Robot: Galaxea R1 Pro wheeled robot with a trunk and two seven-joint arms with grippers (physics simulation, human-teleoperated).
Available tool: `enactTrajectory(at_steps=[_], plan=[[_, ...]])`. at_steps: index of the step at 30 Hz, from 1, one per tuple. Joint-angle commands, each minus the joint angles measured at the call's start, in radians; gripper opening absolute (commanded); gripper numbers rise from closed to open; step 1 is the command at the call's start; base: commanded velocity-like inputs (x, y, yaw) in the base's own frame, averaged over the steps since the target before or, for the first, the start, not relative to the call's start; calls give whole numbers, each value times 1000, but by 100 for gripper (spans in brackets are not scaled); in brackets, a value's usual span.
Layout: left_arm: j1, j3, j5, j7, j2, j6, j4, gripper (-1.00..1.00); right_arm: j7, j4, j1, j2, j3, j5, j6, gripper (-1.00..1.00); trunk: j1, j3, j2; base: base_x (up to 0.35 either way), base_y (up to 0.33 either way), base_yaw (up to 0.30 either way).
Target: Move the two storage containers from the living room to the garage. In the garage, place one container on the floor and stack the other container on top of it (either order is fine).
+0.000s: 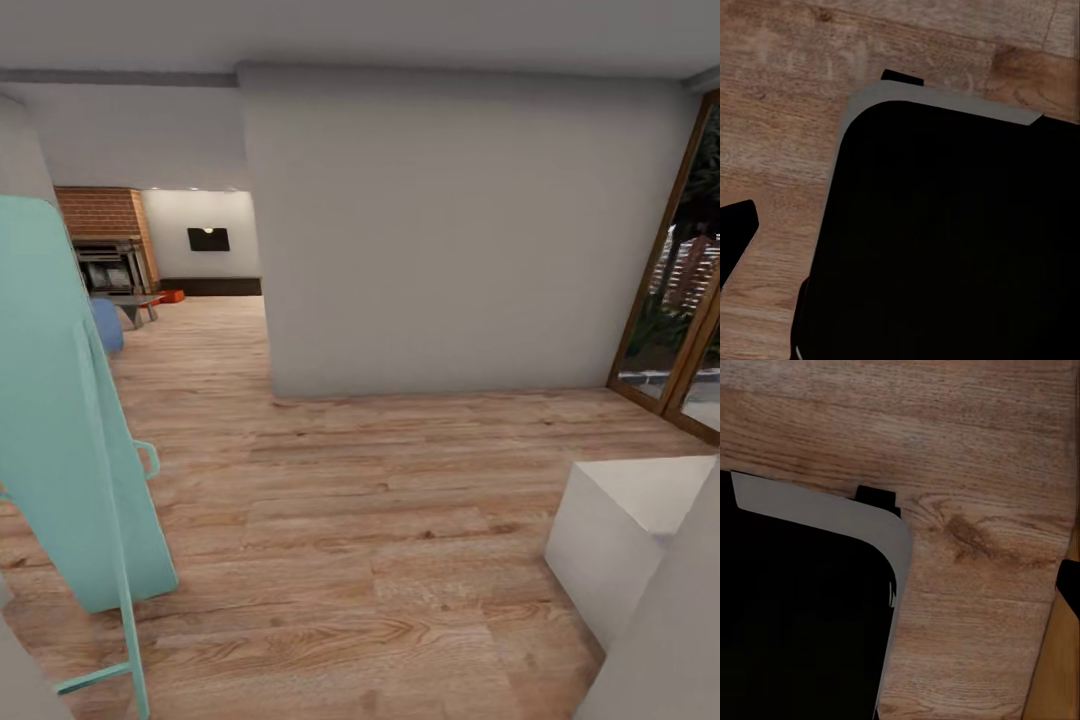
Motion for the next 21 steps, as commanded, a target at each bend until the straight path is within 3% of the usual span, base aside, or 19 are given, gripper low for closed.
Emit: enactTrajectory(at_steps=[1,21], plan=[[0,5,0,1,-1,-2,-1,100,3,3,-1,0,9,-10,-6,100,1,-1,0,331,0,0],[0,2,1,1,0,-1,-1,100,2,3,-1,-3,18,-2,-6,100,1,-1,0,331,0,0]])
